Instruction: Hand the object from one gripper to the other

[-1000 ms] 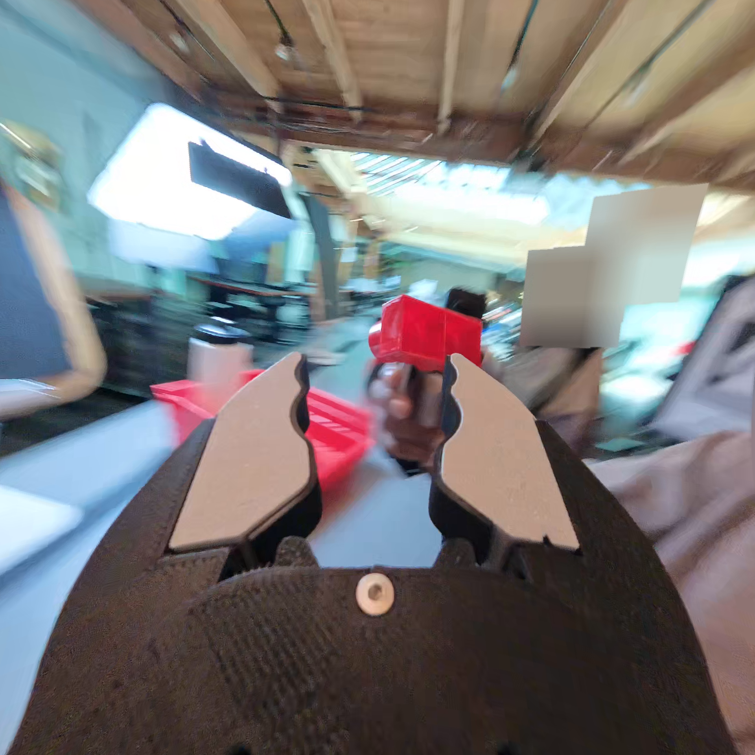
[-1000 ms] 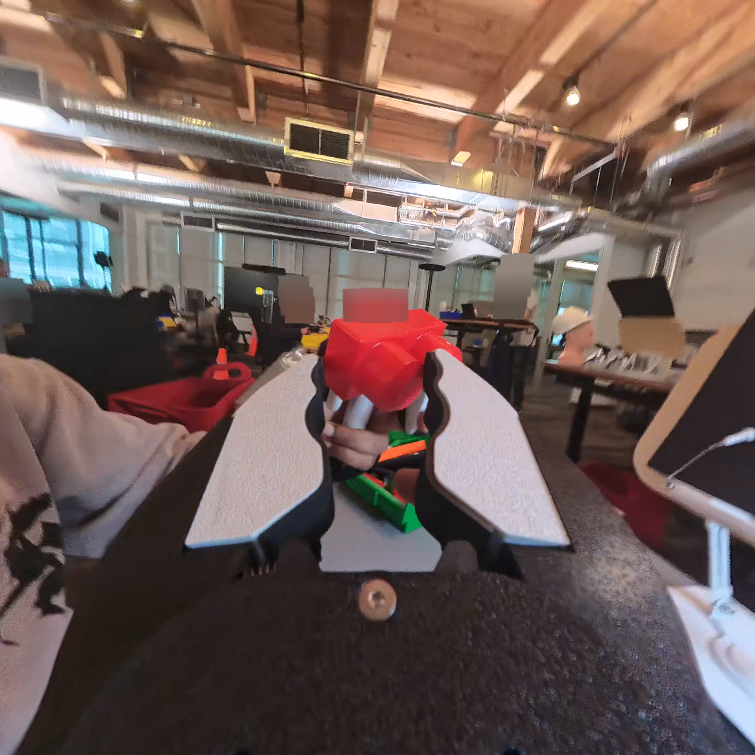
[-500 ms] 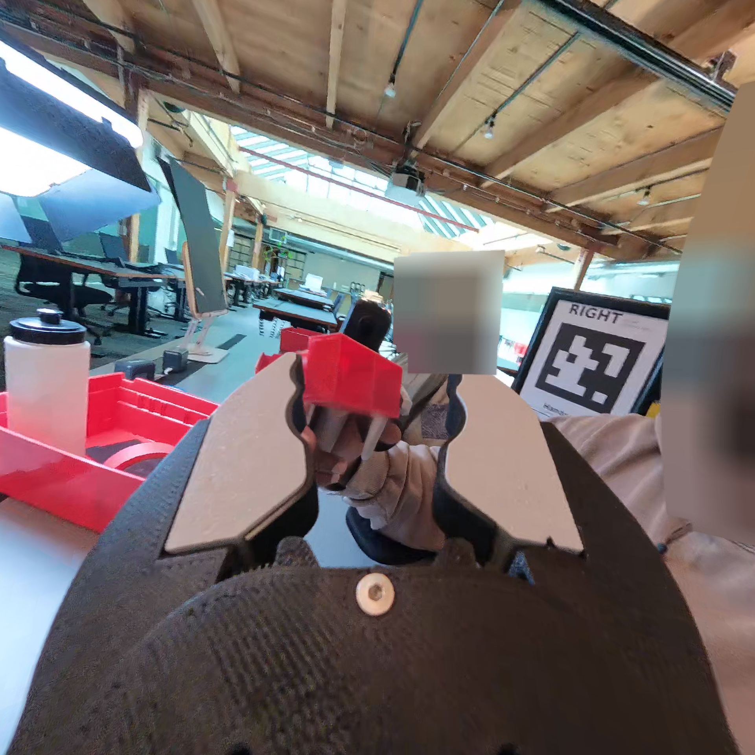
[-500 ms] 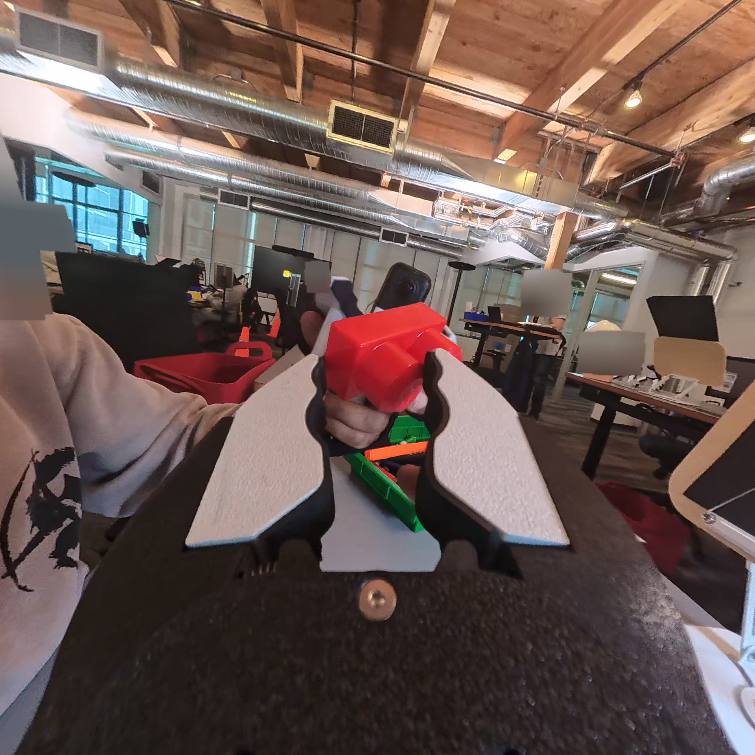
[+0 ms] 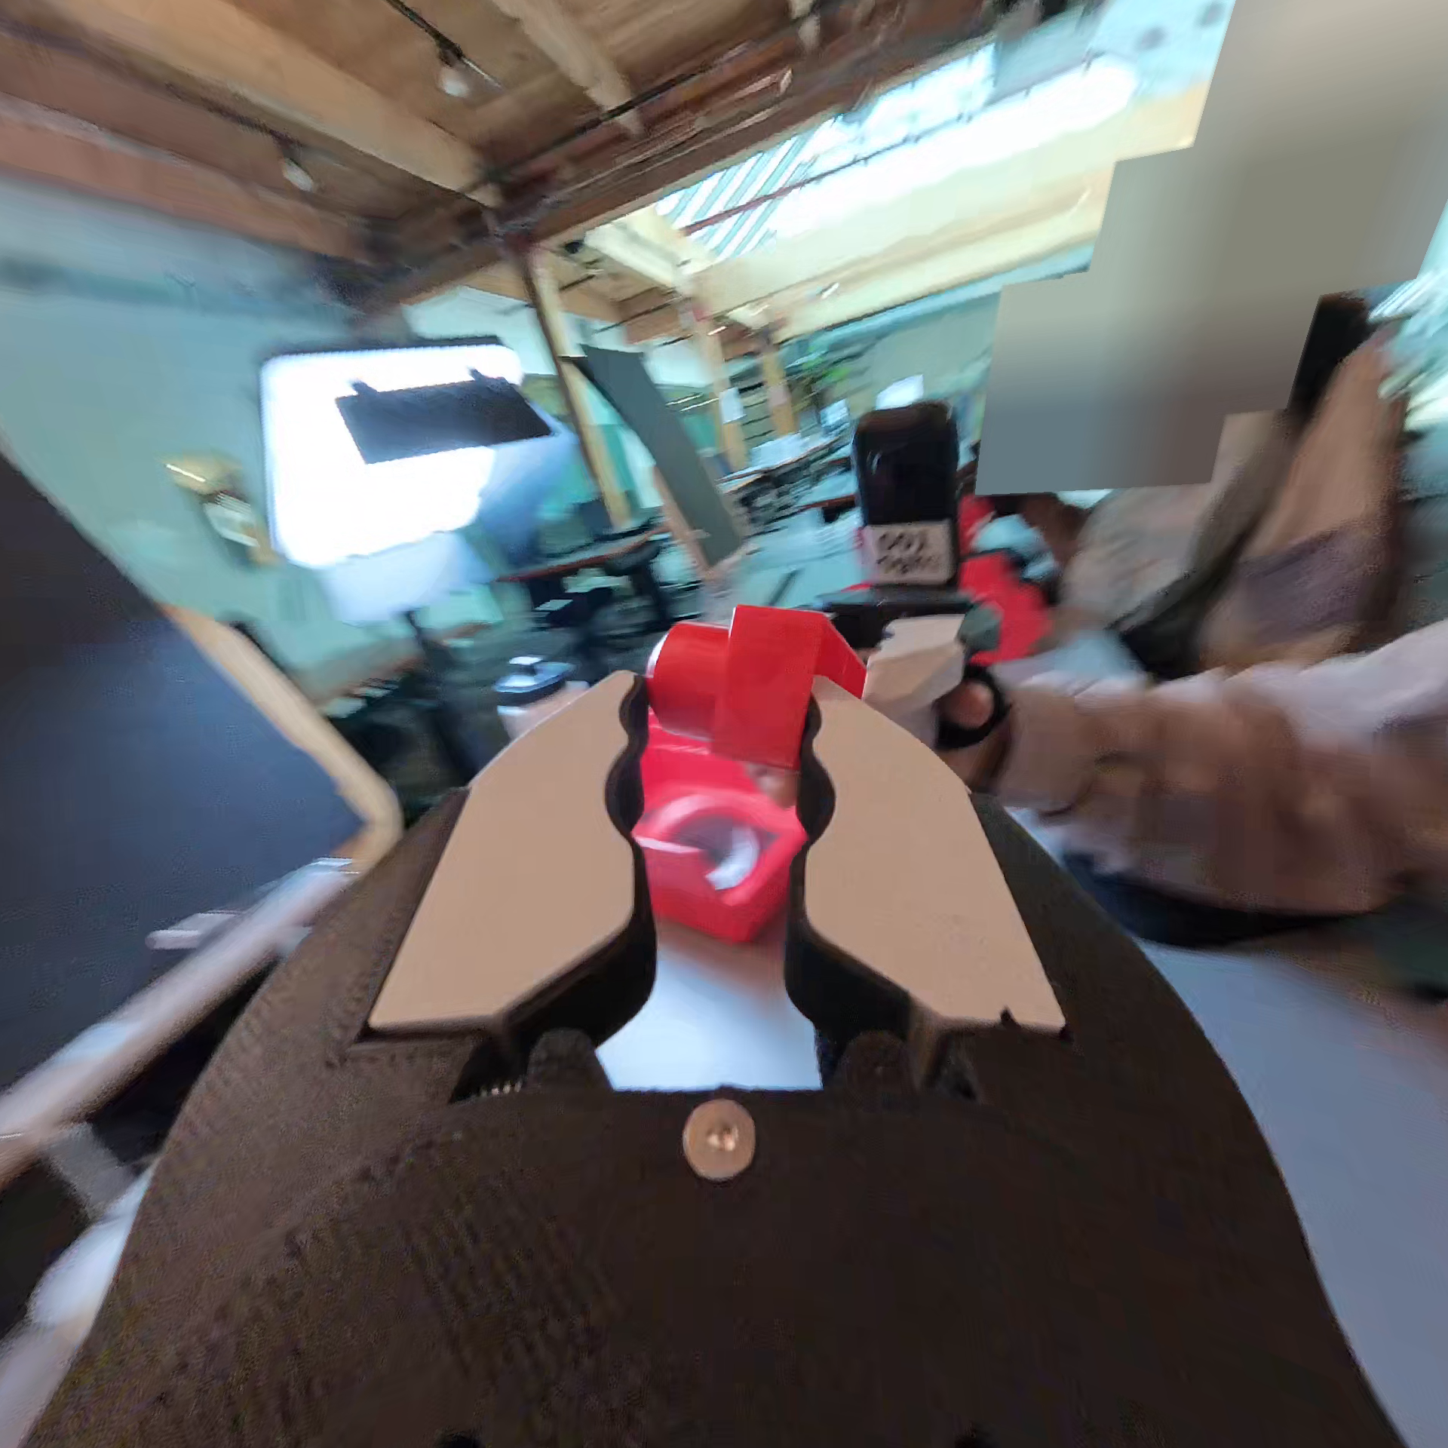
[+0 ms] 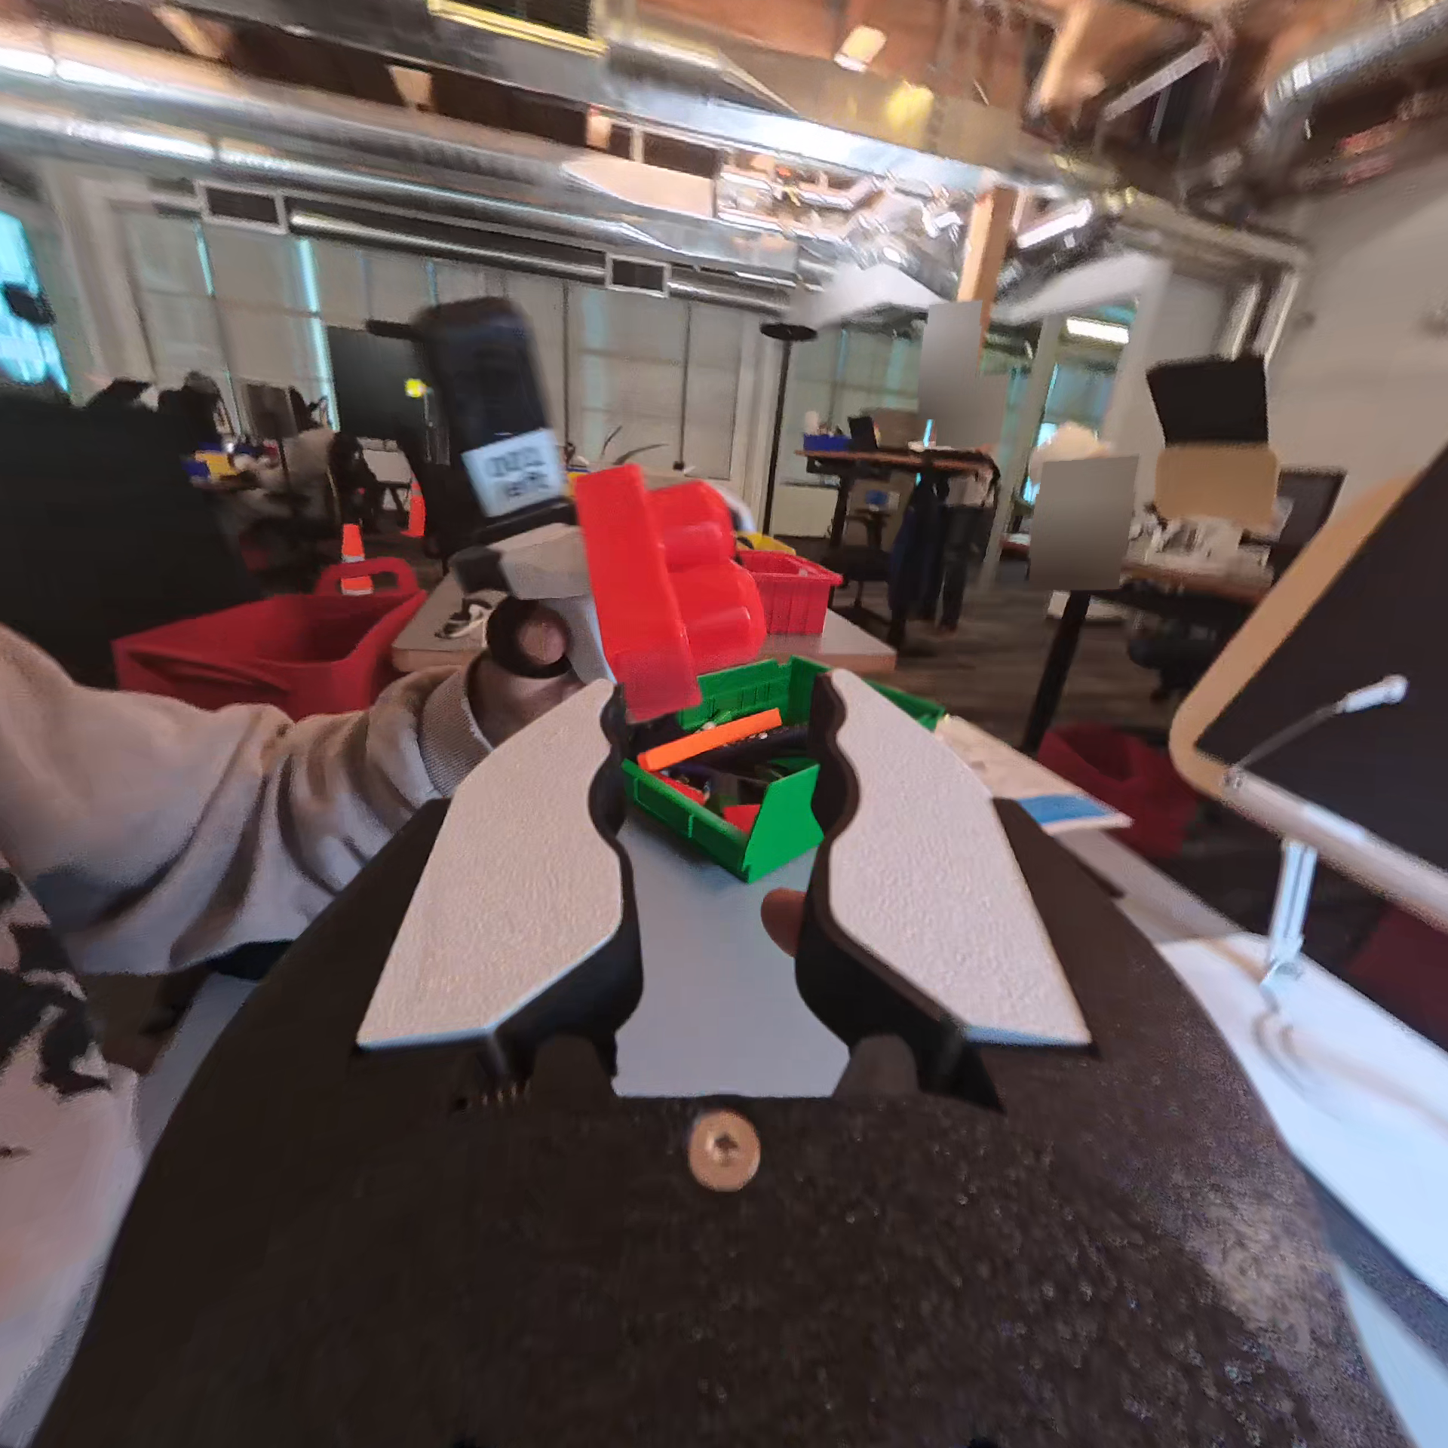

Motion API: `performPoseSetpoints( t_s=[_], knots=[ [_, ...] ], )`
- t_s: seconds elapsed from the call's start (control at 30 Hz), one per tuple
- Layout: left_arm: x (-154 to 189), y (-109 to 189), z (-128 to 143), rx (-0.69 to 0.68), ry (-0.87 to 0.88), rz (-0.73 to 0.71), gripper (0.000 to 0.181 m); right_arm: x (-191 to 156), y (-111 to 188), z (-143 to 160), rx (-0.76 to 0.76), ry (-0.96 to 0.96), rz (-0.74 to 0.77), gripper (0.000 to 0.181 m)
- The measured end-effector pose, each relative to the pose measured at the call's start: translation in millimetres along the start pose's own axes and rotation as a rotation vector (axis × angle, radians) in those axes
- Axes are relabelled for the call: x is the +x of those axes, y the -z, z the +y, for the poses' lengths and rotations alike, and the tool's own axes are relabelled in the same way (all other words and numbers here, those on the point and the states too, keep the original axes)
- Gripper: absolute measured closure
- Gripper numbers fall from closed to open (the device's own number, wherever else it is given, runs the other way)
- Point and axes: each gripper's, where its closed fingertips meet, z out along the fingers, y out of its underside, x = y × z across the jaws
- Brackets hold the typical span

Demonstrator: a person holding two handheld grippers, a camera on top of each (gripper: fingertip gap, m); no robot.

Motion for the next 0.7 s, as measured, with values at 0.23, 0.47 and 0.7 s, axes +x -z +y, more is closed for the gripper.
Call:
performPoseSetpoints(
  t_s=[0.23, 0.47, 0.7],
  knots=[
    [-11, 7, 3, -0.185, -0.851, -0.375, 0.147, 4, -13, 11, -0.027, -0.459, -0.021, 0.108],
    [16, -14, 24, -0.169, -1.079, -0.353, 0.170, -11, -30, 25, -0.123, -0.420, 0.060, 0.093],
    [10, -20, 42, -0.193, -0.917, -0.292, 0.168, -13, -25, 36, -0.206, -0.269, 0.021, 0.130]
  ],
)
